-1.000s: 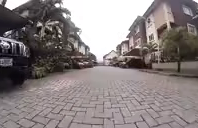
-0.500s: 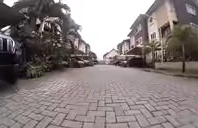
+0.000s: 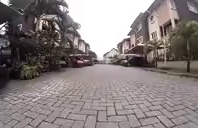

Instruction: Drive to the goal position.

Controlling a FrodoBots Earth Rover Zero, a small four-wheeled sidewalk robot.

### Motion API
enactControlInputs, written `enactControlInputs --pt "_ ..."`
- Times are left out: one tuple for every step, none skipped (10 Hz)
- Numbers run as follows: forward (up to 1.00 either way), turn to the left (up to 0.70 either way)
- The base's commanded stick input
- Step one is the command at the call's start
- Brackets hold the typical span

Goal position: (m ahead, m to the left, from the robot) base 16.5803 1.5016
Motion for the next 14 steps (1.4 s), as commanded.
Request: enactControlInputs --pt "0.7 0.0" --pt "0.7 0.0" --pt "0.7 0.0" --pt "0.7 0.0" --pt "0.7 0.0" --pt "0.7 0.0" --pt "0.7 0.0" --pt "0.7 0.0" --pt "0.7 0.0" --pt "0.7 0.0" --pt "0.7 0.0" --pt "0.7 0.0" --pt "0.7 0.0" --pt "0.7 0.0"
